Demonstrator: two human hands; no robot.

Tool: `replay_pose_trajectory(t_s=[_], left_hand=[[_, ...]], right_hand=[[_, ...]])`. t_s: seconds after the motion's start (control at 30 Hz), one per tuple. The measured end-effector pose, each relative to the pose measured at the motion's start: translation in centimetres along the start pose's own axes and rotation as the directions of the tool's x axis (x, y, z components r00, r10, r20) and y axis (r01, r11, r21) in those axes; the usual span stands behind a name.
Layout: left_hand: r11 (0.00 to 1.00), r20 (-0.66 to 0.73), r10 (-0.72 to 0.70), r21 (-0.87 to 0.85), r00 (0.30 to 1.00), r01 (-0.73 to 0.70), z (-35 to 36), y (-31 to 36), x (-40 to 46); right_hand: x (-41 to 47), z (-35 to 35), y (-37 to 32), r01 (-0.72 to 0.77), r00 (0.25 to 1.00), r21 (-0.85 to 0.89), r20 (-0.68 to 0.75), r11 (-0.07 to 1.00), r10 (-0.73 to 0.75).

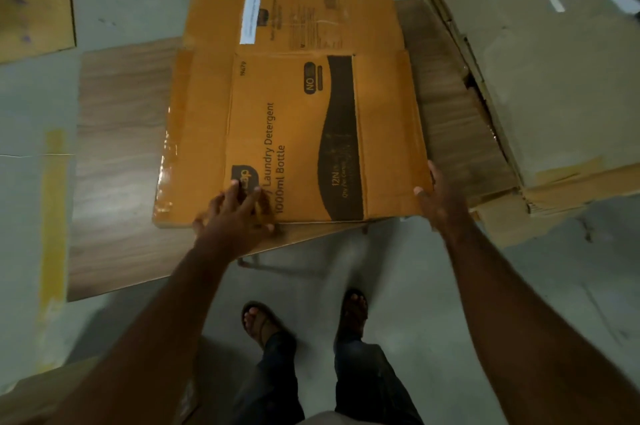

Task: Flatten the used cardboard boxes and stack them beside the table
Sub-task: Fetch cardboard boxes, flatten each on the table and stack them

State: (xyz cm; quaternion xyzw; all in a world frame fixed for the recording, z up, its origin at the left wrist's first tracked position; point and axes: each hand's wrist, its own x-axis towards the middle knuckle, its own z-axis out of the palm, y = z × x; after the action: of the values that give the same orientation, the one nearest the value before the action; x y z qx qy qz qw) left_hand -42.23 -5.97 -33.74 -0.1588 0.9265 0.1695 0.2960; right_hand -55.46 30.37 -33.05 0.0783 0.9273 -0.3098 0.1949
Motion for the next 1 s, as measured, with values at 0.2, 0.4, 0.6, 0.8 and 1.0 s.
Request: replay_pose_trajectory(t_s=[0.2,0.4,0.6,0.8,1.0], left_hand=[[1.000,-0.141,0.010,-0.027,0.990,-0.014,3.2,5.3,-2.4],[0.708,-0.187,-0.620,-0.553,0.762,0.440,1.8,-0.7,-2.0],[0.463,0.002,-0.715,-0.749,0.700,0.475,-0.8,-3.7,-2.6],[0.398,-0.094,-0.524,-0.906,0.846,0.146,-1.9,0.4,-5.1],[0.664,-0.358,-0.597,-0.722,0.718,0.192,-0.7,3.8,-10.1]], right_hand=[[5.4,-4.8,-1.0,-0.063,0.990,-0.103,0.117,0.993,0.075],[6.5,-4.0,0.1,-0.158,0.966,0.003,0.208,0.987,0.154],[6.1,-4.0,-1.6,-0.162,0.985,0.147,0.081,0.976,0.151],[2.4,-2.7,-5.3,-0.016,0.997,-0.110,-0.077,0.994,0.007],[-3.8,-1.9,-6.2,0.034,0.972,-0.159,-0.225,0.987,-0.070]])
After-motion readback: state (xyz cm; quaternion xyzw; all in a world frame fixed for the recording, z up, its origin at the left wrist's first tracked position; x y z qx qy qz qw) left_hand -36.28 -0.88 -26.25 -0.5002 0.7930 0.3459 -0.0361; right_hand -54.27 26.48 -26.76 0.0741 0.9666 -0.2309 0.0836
